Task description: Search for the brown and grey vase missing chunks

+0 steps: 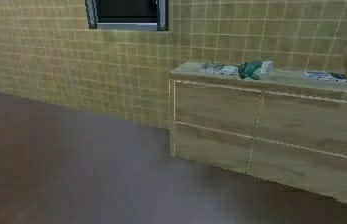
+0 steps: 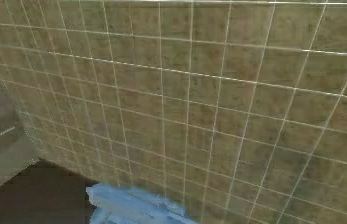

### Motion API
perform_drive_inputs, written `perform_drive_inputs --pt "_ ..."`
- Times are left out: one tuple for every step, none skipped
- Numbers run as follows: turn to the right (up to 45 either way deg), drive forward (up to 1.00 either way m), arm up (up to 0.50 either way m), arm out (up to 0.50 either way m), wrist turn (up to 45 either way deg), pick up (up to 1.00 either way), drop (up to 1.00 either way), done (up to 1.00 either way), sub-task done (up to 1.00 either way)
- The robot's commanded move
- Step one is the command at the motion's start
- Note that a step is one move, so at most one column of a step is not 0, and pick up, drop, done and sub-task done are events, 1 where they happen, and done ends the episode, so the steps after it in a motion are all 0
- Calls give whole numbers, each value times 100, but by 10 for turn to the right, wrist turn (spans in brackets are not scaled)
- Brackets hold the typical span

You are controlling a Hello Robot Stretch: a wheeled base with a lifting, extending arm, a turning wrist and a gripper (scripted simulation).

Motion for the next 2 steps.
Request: perform_drive_inputs --pt "180 0 0 0 0 0 0 0 0" --pt "0 5 0 0 0 0 0 0 0"
